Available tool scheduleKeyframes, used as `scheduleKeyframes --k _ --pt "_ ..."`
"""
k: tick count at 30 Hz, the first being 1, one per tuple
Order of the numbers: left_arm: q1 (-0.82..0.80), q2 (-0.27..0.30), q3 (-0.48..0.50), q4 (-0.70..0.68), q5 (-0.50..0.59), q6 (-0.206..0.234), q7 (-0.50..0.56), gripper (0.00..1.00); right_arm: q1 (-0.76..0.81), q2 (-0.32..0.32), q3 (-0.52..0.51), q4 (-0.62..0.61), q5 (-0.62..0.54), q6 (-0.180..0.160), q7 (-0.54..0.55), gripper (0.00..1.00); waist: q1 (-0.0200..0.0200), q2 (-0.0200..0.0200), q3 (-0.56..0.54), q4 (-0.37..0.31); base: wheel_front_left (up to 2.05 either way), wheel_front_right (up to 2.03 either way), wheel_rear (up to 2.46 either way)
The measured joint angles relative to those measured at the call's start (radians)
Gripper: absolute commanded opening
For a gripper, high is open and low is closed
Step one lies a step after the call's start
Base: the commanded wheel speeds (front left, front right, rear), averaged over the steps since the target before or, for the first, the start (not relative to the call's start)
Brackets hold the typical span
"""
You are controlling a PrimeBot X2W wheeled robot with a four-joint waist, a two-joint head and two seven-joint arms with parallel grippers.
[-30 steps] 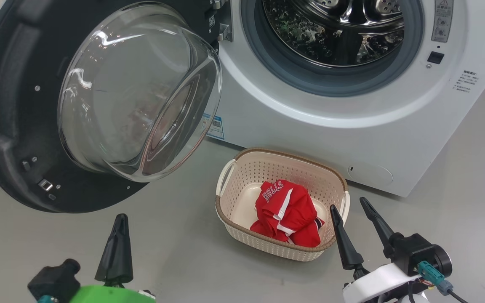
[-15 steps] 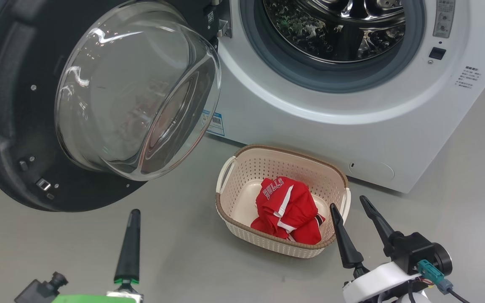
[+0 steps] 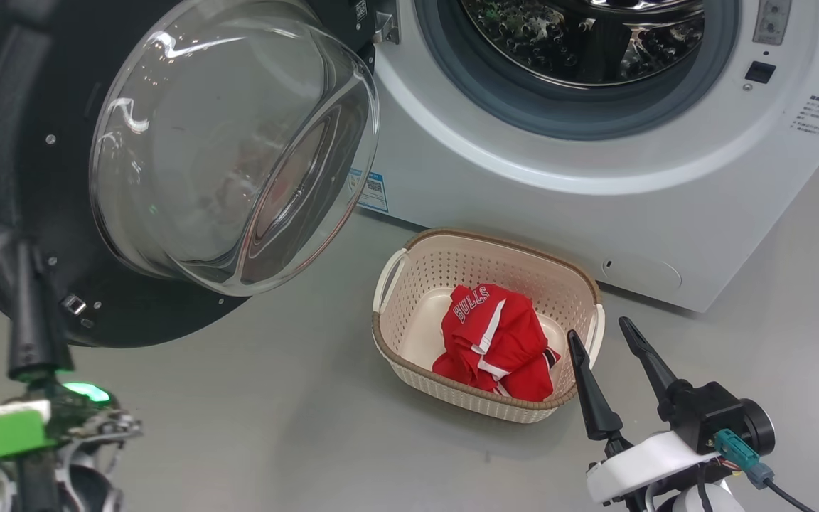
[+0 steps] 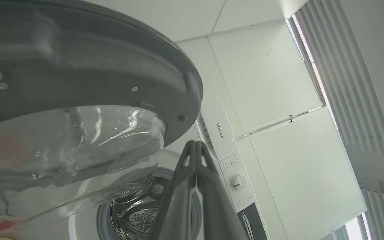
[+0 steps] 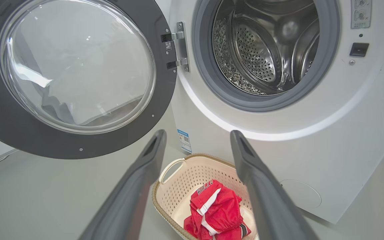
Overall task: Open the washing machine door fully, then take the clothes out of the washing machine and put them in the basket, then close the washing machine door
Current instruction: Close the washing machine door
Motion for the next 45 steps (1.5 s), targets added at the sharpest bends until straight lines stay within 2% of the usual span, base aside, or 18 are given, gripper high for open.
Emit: scheduleKeyframes --k 6,13,19,23,33,40,45 --pt "-0.069 0.078 0.146 0.028 -0.022 0.000 -0.001 0.00 -0.006 -0.001 -0.001 0.000 -0.002 0.000 0.000 1.00 0.0000 0.0000 0.010 0.006 0.00 0.00 0.00" --pt "-0.145 0.186 0.287 0.180 -0.077 0.002 0.006 0.00 -0.019 -0.001 -0.004 -0.001 -0.009 0.000 0.000 1.00 0.0000 0.0000 0.020 0.006 0.00 0.00 0.00" --pt "-0.201 0.267 0.331 0.336 -0.125 0.055 0.048 0.00 -0.022 -0.006 -0.001 0.000 -0.010 0.005 0.000 1.00 0.0000 0.0000 0.028 -0.001 0.00 0.00 0.00" --pt "-0.237 0.303 0.322 0.426 -0.140 0.086 0.090 0.00 -0.029 -0.007 -0.002 0.000 -0.019 0.005 0.000 1.00 0.0000 0.0000 0.034 -0.013 0.00 0.00 0.00" --pt "-0.305 0.338 0.253 0.587 -0.201 0.142 0.225 0.00 -0.039 -0.012 -0.003 0.002 -0.020 0.009 0.000 1.00 0.0000 0.0000 0.042 -0.031 0.00 0.00 0.00" --pt "-0.308 0.347 0.222 0.656 -0.221 0.140 0.309 0.00 -0.039 -0.012 -0.004 0.005 -0.020 0.016 0.000 1.00 0.0000 0.0000 0.044 -0.040 0.00 0.00 0.00" --pt "-0.308 0.347 0.193 0.688 -0.244 0.115 0.375 0.00 -0.039 -0.012 -0.006 0.005 -0.020 0.016 0.000 1.00 0.0000 0.0000 0.046 -0.041 0.00 0.00 0.00"
